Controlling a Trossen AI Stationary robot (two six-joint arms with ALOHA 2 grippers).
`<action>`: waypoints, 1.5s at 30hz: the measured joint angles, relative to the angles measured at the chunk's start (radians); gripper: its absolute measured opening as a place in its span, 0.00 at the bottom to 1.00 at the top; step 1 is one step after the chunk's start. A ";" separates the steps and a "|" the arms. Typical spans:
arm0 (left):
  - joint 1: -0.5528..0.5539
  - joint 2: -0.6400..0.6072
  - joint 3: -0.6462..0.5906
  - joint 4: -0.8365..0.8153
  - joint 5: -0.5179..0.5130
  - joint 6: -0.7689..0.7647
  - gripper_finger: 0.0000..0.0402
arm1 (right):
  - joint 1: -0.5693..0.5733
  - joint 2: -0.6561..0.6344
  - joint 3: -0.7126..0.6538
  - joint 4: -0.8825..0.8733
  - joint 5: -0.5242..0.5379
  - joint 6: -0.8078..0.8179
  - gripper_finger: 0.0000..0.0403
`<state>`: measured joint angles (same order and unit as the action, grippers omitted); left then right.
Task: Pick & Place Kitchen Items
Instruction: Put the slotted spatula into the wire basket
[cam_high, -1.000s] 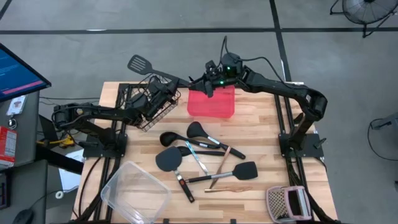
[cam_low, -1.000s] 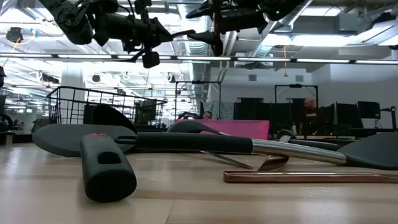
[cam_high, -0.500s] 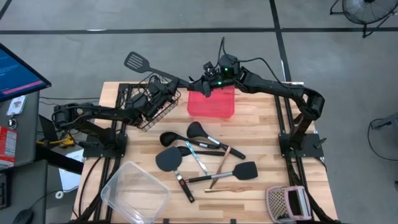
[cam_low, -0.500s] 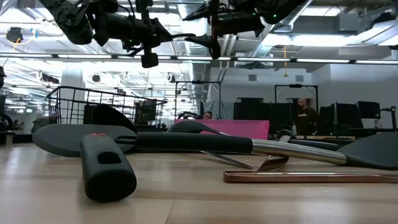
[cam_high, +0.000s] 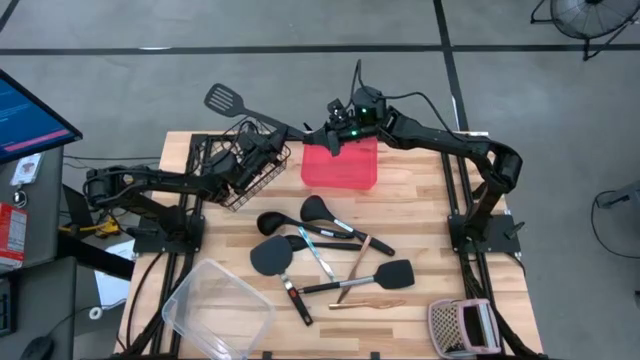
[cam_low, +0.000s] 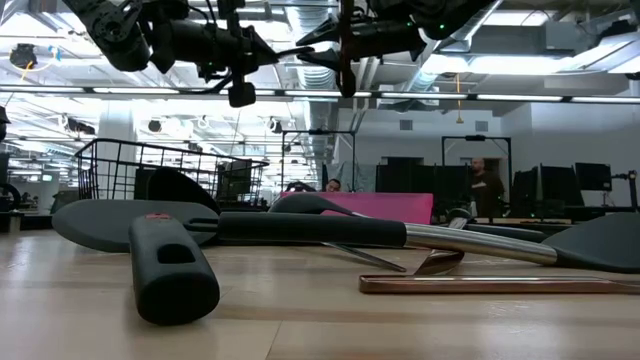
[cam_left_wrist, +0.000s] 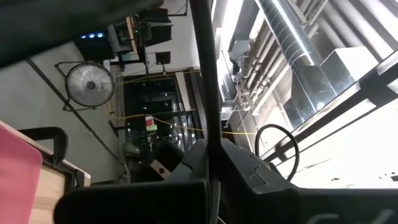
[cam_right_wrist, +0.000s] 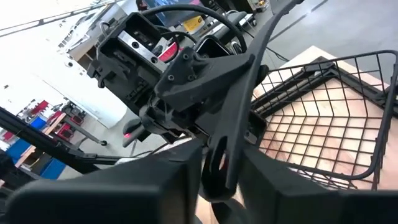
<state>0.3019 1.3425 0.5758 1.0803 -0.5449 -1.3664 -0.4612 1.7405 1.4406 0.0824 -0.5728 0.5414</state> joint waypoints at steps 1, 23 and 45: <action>0.000 0.000 0.000 0.001 0.001 0.001 0.00 | 0.000 0.000 0.000 -0.002 0.000 0.003 0.17; 0.000 -0.045 -0.001 -0.001 0.172 0.177 0.22 | -0.045 -0.007 0.011 0.015 -0.013 -0.027 0.02; 0.012 -0.330 -0.001 -0.001 0.894 0.234 0.34 | -0.098 0.001 0.135 -0.481 0.103 -0.315 0.02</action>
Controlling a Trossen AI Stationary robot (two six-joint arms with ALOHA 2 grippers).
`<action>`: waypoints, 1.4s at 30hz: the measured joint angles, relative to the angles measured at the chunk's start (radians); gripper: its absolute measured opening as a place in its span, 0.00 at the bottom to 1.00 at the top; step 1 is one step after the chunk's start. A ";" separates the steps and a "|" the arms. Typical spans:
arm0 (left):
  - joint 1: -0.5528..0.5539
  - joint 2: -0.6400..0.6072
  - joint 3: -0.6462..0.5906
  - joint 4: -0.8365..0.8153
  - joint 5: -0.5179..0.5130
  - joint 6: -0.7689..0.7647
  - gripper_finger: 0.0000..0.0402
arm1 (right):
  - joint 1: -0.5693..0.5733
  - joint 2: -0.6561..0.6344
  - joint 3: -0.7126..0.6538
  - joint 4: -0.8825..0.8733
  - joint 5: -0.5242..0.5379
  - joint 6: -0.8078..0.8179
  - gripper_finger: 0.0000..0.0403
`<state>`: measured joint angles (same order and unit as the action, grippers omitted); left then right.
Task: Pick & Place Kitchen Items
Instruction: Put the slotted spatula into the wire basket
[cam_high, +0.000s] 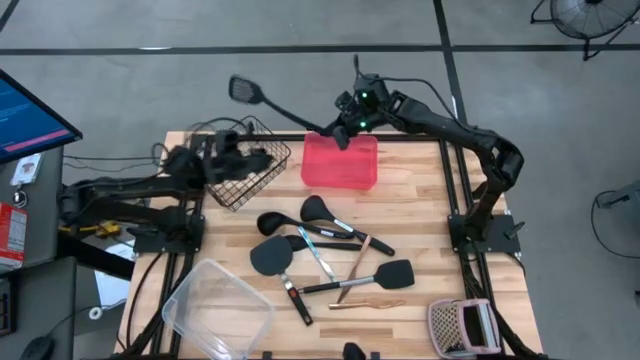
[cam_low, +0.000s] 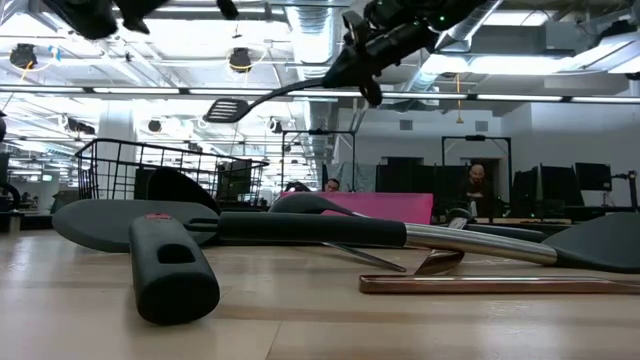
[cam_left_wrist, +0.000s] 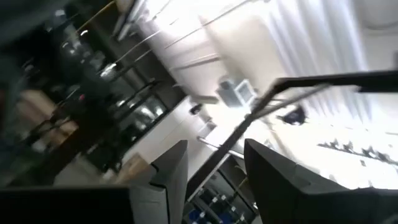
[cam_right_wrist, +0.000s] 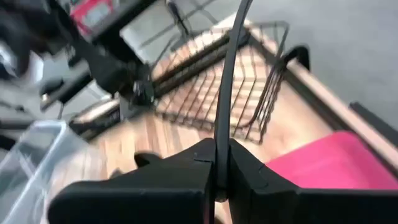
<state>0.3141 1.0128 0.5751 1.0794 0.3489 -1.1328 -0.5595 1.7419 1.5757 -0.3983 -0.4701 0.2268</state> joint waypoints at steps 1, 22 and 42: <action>0.000 -0.026 0.000 0.002 0.000 0.021 0.33 | 0.008 0.000 0.000 -0.013 0.000 -0.008 0.02; 0.054 -0.253 0.001 -0.002 -0.001 0.134 0.27 | 0.109 0.390 0.665 -0.613 -0.004 -0.312 0.02; 0.069 -0.253 0.001 -0.001 -0.002 0.134 0.27 | 0.107 0.498 0.763 -0.707 -0.052 -0.357 0.02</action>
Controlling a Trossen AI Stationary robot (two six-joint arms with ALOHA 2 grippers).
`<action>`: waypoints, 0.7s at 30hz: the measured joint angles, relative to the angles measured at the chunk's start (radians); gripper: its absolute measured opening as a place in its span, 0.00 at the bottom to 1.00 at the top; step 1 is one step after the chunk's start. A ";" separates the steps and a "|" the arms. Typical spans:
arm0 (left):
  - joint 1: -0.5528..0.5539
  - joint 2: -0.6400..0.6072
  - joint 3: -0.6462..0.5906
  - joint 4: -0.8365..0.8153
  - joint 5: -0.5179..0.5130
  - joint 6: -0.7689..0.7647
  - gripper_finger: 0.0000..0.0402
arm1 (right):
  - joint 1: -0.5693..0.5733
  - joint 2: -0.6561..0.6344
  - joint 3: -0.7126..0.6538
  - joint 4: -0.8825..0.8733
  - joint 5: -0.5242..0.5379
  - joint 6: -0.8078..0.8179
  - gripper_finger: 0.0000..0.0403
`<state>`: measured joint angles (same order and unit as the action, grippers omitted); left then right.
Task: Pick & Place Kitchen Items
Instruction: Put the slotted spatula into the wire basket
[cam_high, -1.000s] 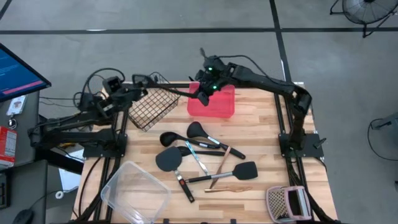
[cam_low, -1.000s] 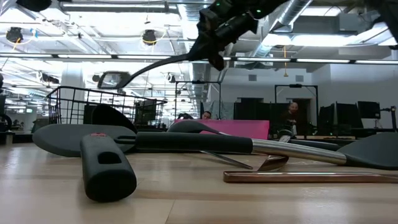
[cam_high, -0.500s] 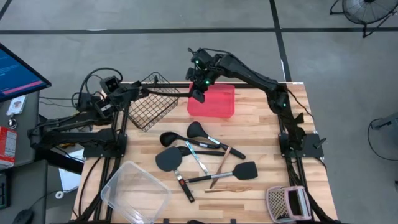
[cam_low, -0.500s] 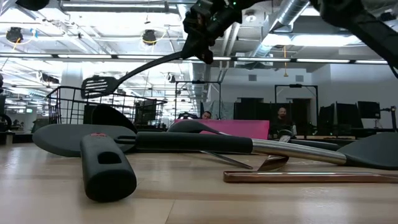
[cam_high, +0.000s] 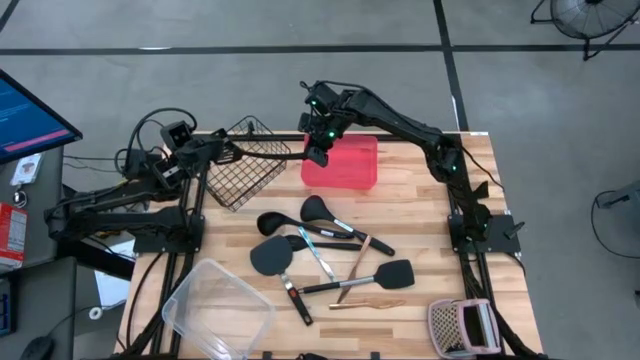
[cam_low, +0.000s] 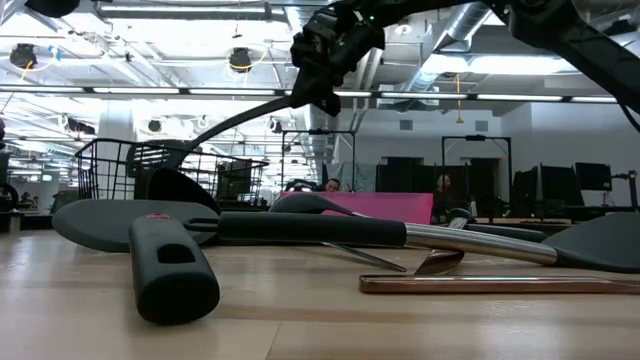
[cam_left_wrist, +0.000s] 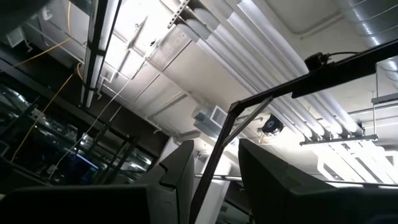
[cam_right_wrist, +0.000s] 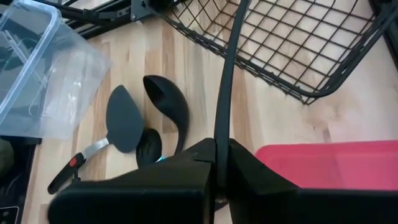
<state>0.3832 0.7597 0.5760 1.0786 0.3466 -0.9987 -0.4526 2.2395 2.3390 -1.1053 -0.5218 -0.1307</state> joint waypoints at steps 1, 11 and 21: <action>0.000 0.000 0.000 0.000 0.000 0.000 0.27 | 0.000 0.000 0.000 0.001 0.000 0.000 0.02; 0.000 0.000 0.000 0.000 0.000 0.000 0.27 | 0.009 0.000 0.000 0.025 0.009 0.005 0.07; 0.000 0.000 0.000 0.000 -0.001 0.000 0.27 | 0.014 0.000 0.000 0.103 0.011 0.019 0.08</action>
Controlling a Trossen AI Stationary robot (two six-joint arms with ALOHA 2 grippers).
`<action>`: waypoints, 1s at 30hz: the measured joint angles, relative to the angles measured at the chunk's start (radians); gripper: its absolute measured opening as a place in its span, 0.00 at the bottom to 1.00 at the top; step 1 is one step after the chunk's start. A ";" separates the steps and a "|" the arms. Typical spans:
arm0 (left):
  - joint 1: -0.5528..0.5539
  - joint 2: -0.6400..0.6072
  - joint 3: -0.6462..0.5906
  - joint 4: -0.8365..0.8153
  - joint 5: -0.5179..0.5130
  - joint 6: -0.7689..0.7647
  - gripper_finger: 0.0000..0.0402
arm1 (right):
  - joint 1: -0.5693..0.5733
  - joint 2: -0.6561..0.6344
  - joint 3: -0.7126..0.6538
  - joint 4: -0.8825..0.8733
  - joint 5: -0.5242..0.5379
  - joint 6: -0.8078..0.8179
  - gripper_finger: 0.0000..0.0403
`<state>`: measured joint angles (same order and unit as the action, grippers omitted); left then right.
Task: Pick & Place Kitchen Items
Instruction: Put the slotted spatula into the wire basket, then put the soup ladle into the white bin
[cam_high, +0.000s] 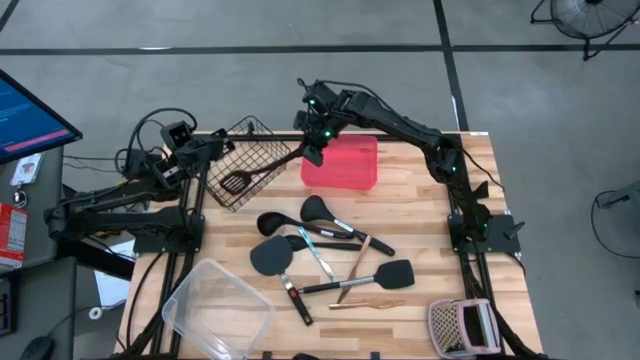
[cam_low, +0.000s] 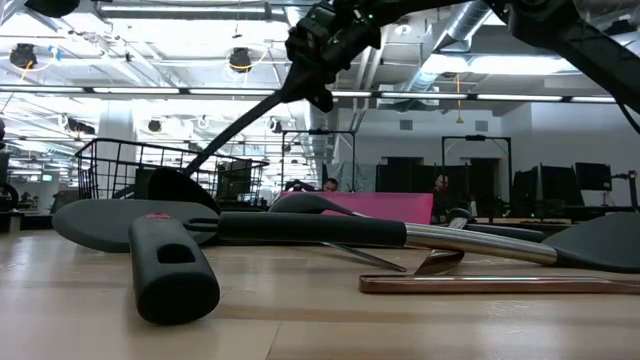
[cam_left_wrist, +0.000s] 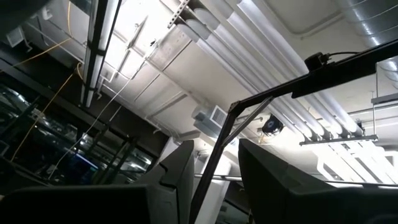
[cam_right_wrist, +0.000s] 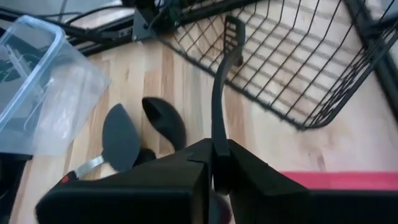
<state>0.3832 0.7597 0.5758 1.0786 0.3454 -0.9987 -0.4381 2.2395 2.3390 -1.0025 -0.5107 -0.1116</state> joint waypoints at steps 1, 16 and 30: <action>0.000 0.000 0.000 0.000 0.000 0.000 0.27 | 0.000 0.000 0.000 0.012 0.001 0.000 0.08; 0.000 0.000 0.000 0.000 0.000 0.000 0.27 | -0.002 0.000 0.000 0.282 0.207 0.034 0.34; 0.000 0.000 0.000 -0.001 0.000 0.000 0.27 | -0.012 -0.005 -0.001 0.317 0.295 0.056 0.59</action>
<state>0.3832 0.7601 0.5758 1.0777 0.3454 -0.9989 -0.4504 2.2340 2.3378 -0.6860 -0.2159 -0.0559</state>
